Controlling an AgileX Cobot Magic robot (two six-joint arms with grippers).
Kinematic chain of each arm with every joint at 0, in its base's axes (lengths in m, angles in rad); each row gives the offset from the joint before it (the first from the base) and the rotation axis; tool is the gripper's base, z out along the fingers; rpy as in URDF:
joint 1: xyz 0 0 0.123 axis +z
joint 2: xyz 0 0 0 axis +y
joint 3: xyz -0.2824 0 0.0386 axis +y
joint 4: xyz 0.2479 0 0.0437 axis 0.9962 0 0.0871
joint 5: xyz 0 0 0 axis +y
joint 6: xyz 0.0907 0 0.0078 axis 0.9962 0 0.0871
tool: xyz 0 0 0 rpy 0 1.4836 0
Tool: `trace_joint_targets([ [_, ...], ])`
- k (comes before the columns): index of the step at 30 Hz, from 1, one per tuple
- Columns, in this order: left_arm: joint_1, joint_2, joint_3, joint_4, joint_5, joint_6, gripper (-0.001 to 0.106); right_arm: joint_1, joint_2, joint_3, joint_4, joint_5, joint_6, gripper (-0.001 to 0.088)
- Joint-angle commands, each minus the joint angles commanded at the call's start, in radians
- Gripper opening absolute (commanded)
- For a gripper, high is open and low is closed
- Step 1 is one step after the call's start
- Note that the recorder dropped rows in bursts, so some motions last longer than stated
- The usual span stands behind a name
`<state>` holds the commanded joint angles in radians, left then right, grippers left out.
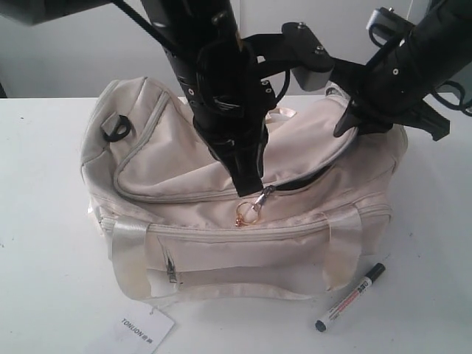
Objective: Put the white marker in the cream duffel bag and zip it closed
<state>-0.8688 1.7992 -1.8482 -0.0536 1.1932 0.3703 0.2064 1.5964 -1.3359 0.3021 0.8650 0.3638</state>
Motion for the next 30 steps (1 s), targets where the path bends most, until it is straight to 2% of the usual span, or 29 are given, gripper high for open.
trace_joint_targets([
  [6,0.043,-0.002,0.0,-0.05,0.028,-0.082,0.0,0.0,0.0,0.0,0.0,0.004,0.0,0.0],
  [11,0.127,-0.011,0.016,-0.215,0.028,-0.087,0.0,0.0,0.0,0.0,0.0,0.008,0.0,0.0],
  [15,0.171,-0.041,0.079,-0.303,0.021,-0.087,0.0,0.0,0.0,0.0,0.0,0.02,0.0,0.0],
  [18,0.171,-0.076,0.154,-0.306,-0.058,-0.097,0.0,0.0,0.0,0.0,-0.003,0.029,0.0,0.0],
  [23,0.169,-0.155,0.291,-0.317,-0.276,-0.101,0.0,0.0,0.0,0.0,-0.006,0.029,-0.004,0.0],
  [25,0.169,-0.17,0.33,-0.317,-0.312,-0.099,0.0,0.0,0.0,0.0,-0.006,0.029,-0.006,0.0],
  [28,0.169,-0.17,0.382,-0.336,-0.337,-0.047,0.0,0.0,0.0,0.0,-0.006,0.029,-0.018,0.0],
  [30,0.169,-0.17,0.416,-0.405,-0.376,0.048,0.0,0.0,0.0,0.0,-0.006,0.029,-0.026,0.0],
])
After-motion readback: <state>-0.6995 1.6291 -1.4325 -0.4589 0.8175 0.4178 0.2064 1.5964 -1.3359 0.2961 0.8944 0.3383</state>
